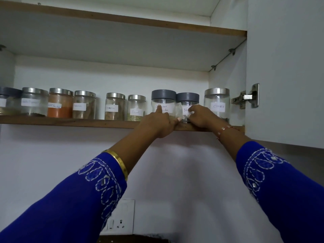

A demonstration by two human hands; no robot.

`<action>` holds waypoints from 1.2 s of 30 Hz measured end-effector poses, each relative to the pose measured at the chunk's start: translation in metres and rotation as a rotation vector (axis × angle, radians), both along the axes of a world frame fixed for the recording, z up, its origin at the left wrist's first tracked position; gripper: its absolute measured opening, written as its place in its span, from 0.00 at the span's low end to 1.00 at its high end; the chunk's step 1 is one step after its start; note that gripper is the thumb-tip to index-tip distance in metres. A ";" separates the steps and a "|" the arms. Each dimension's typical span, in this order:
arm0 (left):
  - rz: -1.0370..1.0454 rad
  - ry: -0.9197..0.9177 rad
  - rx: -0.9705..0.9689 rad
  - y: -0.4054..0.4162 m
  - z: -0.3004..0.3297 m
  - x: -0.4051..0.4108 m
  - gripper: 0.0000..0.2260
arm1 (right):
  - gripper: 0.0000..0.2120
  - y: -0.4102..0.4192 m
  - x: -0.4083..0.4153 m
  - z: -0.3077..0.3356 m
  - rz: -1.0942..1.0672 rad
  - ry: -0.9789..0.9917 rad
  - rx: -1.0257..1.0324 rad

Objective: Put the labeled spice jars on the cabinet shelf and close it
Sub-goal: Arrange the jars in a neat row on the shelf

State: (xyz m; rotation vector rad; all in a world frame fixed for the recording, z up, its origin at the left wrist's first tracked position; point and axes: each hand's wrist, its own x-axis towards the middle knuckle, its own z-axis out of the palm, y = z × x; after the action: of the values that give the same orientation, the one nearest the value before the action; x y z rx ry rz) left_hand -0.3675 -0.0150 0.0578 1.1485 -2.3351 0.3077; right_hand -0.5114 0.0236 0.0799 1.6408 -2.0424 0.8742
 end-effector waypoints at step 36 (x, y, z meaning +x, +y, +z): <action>0.001 -0.240 0.117 -0.068 0.043 -0.041 0.19 | 0.22 -0.077 -0.025 0.021 -0.166 0.148 0.416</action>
State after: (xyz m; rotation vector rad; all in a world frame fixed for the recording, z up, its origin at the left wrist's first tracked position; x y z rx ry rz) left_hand -0.4086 -0.0827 0.1007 1.2272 -2.5911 0.3288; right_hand -0.5364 -0.0536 0.1013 1.6430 -2.3210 0.2730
